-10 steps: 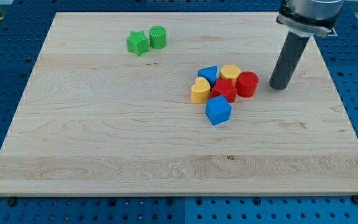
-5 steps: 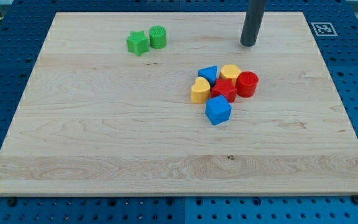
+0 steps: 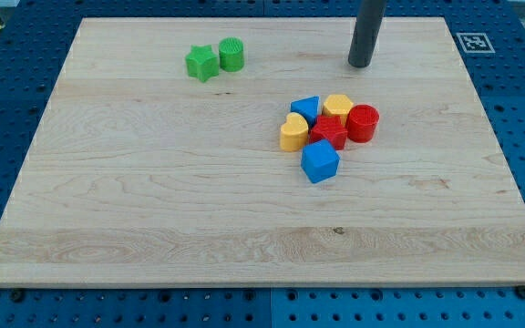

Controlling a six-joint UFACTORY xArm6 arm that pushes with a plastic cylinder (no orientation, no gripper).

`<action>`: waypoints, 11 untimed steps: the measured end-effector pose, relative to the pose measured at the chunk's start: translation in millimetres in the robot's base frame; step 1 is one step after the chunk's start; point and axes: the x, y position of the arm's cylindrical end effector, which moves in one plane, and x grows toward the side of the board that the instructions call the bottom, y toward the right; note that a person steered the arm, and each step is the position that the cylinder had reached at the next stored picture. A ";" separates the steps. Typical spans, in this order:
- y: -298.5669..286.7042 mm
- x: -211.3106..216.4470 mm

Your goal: Move the green circle and green star down and left a bit

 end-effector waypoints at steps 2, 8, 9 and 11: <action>-43.6 -24.7; -264.2 -28.6; -264.4 -28.6; -264.4 -4.5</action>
